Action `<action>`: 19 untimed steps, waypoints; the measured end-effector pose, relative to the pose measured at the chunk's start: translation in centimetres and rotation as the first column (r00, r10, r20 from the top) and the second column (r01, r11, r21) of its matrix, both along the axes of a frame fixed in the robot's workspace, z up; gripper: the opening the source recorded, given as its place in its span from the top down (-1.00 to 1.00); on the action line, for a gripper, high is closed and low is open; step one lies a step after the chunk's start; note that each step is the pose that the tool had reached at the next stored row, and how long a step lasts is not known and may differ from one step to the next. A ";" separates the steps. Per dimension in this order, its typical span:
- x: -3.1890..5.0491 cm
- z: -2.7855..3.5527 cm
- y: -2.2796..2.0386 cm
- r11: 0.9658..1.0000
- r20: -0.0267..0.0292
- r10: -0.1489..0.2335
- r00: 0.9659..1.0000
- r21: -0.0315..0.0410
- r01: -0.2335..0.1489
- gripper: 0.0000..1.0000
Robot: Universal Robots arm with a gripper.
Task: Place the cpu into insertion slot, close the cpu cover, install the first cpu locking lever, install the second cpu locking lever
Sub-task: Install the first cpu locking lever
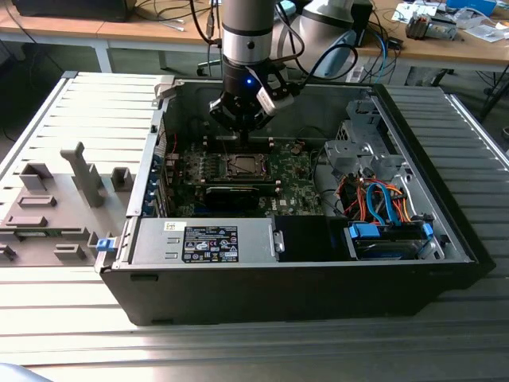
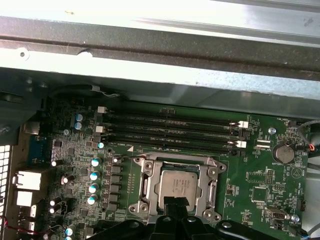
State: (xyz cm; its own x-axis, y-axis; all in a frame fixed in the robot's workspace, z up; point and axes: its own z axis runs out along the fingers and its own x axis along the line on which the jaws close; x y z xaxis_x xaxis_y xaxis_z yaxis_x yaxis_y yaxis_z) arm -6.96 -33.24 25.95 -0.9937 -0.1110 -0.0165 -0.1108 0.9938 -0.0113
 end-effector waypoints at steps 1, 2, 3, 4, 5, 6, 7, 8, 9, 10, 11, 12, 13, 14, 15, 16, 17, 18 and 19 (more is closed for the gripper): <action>-0.05 0.00 0.00 1.000 0.000 0.000 1.000 0.000 0.000 0.79; -0.10 0.00 0.01 1.000 0.000 0.000 1.000 0.000 0.000 0.79; -0.21 0.00 0.02 1.000 0.000 0.000 1.000 0.000 0.000 0.79; -0.33 0.00 0.04 1.000 0.000 0.000 1.000 0.000 0.000 0.79; -0.47 0.00 0.04 1.000 0.000 0.000 1.000 0.000 0.000 0.79; -0.97 0.00 0.08 1.000 0.000 0.000 1.000 0.000 0.000 0.79; -1.30 0.00 0.10 1.000 0.000 0.000 1.000 0.000 0.000 0.79; -1.61 0.00 0.11 1.000 0.000 0.000 1.000 0.000 0.000 0.79; -1.98 0.00 0.14 1.000 0.001 0.000 1.000 0.000 0.000 0.79; -2.26 0.00 0.16 1.000 0.001 0.000 1.000 0.000 0.000 0.79; -2.64 0.00 0.19 1.000 0.001 0.000 1.000 0.000 0.000 0.79; -2.92 0.00 0.21 1.000 0.001 0.000 1.000 0.000 0.000 0.79; -3.29 0.00 0.24 1.000 0.001 0.000 1.000 0.000 0.000 0.79; -3.80 0.00 0.34 1.000 0.002 0.000 1.000 0.001 0.000 0.79; -4.05 0.00 0.41 1.000 0.002 0.000 1.000 0.001 0.000 0.79; -4.30 0.00 0.47 1.000 0.002 -0.001 1.000 0.002 0.001 0.79; -4.60 0.00 0.54 1.000 0.002 -0.001 1.000 0.004 0.001 0.79; -4.91 0.00 0.61 1.000 0.002 -0.002 1.000 0.005 0.002 0.79; -5.31 0.00 0.69 1.000 0.003 -0.002 1.000 0.007 0.002 0.79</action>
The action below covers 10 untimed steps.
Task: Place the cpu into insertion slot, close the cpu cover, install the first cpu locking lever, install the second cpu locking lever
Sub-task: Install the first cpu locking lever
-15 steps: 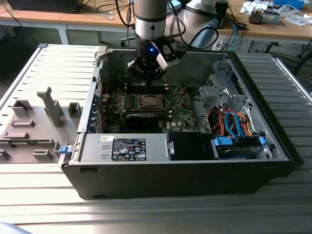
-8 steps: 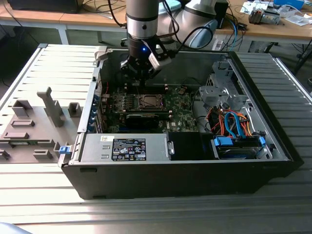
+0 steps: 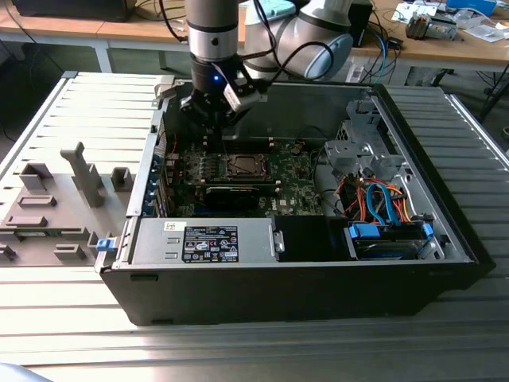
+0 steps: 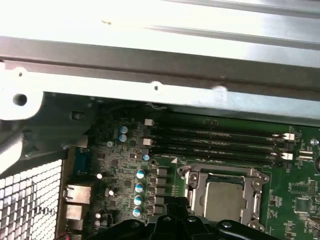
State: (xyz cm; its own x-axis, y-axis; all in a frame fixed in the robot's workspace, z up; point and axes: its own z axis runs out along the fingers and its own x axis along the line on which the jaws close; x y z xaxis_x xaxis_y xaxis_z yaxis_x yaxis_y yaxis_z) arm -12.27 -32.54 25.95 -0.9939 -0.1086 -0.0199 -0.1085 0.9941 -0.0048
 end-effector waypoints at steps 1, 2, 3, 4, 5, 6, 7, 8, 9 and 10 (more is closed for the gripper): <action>-0.24 0.00 0.05 1.000 0.000 -0.001 1.000 0.001 0.001 0.79; -0.54 0.00 0.13 1.000 0.000 -0.001 1.000 0.003 0.001 0.79; -0.80 0.00 0.30 1.000 0.001 -0.001 1.000 0.004 0.001 0.79; -0.92 0.00 0.55 1.000 0.001 -0.002 1.000 0.008 0.002 0.79; -0.94 0.00 0.78 1.000 0.001 -0.002 1.000 0.012 0.002 0.79; -0.94 -0.01 0.88 1.000 0.001 -0.002 1.000 0.015 0.002 0.79; -0.94 -0.06 0.93 1.000 0.001 -0.006 1.000 0.016 0.006 0.79; -0.93 -0.15 0.93 1.000 0.001 -0.020 1.000 0.016 0.020 0.79; -0.94 -0.24 0.93 0.999 0.000 -0.035 0.999 0.018 0.035 0.79; -0.94 -0.29 0.98 0.999 0.000 -0.040 0.999 0.019 0.040 0.79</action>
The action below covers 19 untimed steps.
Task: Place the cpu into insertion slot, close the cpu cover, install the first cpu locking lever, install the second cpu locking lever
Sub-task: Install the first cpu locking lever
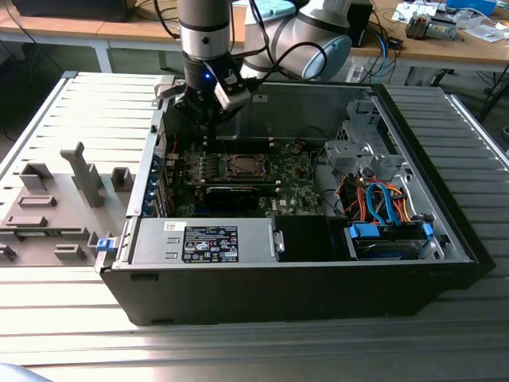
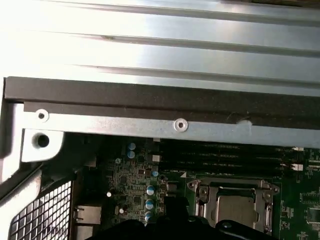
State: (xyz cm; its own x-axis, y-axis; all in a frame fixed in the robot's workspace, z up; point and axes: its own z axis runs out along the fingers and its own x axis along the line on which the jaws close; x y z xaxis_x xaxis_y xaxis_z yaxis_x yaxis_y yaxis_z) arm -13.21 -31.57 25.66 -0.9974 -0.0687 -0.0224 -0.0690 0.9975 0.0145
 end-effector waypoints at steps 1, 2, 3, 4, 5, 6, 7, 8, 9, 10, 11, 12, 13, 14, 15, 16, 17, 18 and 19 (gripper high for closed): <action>0.01 -0.02 0.13 1.000 0.000 -0.001 1.000 0.002 0.001 0.79; 0.03 -0.02 0.54 1.000 0.000 -0.001 1.000 0.005 0.001 0.79; 0.04 -0.02 0.79 1.000 0.000 -0.001 1.000 0.007 0.001 0.79; 0.04 -0.03 0.88 1.000 0.000 -0.001 1.000 0.008 0.001 0.79; 0.05 -0.02 0.93 1.000 0.000 -0.001 1.000 0.008 0.001 0.79; 0.07 -0.02 0.94 1.000 0.000 -0.001 1.000 0.009 0.001 0.79; 0.12 -0.02 0.94 1.000 0.000 -0.001 1.000 0.009 0.001 0.79; 1.33 -0.02 0.94 1.000 -0.001 -0.001 1.000 0.009 0.001 0.79; 2.13 -0.03 0.94 1.000 -0.003 -0.001 1.000 0.009 0.001 0.79; 2.62 -0.03 0.94 1.000 -0.004 -0.001 1.000 0.009 0.001 0.79; 2.93 -0.02 0.94 1.000 -0.005 -0.001 1.000 0.010 0.001 0.79; 3.17 -0.03 0.94 1.000 -0.006 -0.001 1.000 0.012 0.001 0.79; 3.39 -0.03 0.94 1.000 -0.006 -0.001 1.000 0.013 0.001 0.79; 3.67 -0.03 0.94 1.000 -0.007 -0.001 1.000 0.014 0.001 0.79; 3.86 -0.02 0.94 1.000 -0.007 -0.001 1.000 0.014 0.001 0.79; 4.12 -0.03 0.94 1.000 -0.008 0.000 1.000 0.014 0.001 0.79; 4.39 -0.03 0.94 1.000 -0.008 -0.001 1.000 0.015 0.001 0.79; 4.44 -0.02 0.94 1.000 -0.008 -0.001 1.000 0.015 0.001 0.79; 4.45 -0.03 0.94 1.000 -0.008 -0.001 1.000 0.015 0.001 0.79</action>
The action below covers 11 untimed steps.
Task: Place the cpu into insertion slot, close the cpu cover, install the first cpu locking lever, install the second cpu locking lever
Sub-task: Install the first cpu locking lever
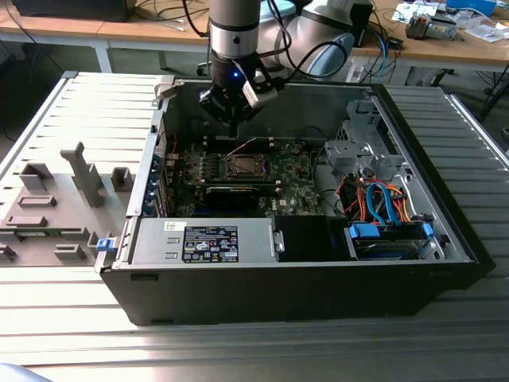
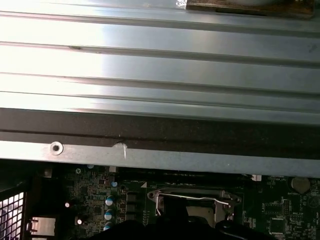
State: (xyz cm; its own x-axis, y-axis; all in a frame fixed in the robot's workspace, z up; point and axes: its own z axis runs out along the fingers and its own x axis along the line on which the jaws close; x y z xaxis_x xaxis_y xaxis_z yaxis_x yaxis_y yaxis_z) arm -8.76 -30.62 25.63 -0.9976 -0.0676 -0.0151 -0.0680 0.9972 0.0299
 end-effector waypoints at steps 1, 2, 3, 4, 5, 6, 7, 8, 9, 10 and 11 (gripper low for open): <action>0.01 0.00 0.00 1.000 0.000 0.000 1.000 0.000 0.000 0.79; 0.01 0.00 0.00 1.000 0.000 0.000 1.000 0.000 0.000 0.79; 0.01 0.00 0.00 1.000 0.000 0.000 1.000 0.000 0.000 0.79; 0.01 0.00 0.00 1.000 0.000 0.000 1.000 0.000 0.000 0.79; 0.01 0.00 0.00 1.000 0.000 0.000 1.000 0.000 0.000 0.79; 0.02 0.00 0.00 1.000 0.000 0.000 1.000 0.000 0.000 0.79; 0.02 0.00 0.00 1.000 0.000 0.000 1.000 0.000 0.000 0.79; 0.02 0.00 0.00 1.000 0.000 0.000 1.000 0.000 0.000 0.79; 0.02 0.00 0.00 1.000 0.000 0.000 1.000 0.000 0.000 0.79; 0.02 0.00 0.00 1.000 0.000 0.000 1.000 0.000 0.000 0.79; 0.04 0.00 0.00 1.000 0.000 0.000 1.000 0.000 0.000 0.79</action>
State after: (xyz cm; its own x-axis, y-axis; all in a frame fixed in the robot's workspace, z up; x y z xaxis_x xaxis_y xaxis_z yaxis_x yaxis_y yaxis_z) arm -8.72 -30.62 25.63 -0.9976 -0.0678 -0.0150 -0.0682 0.9972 0.0299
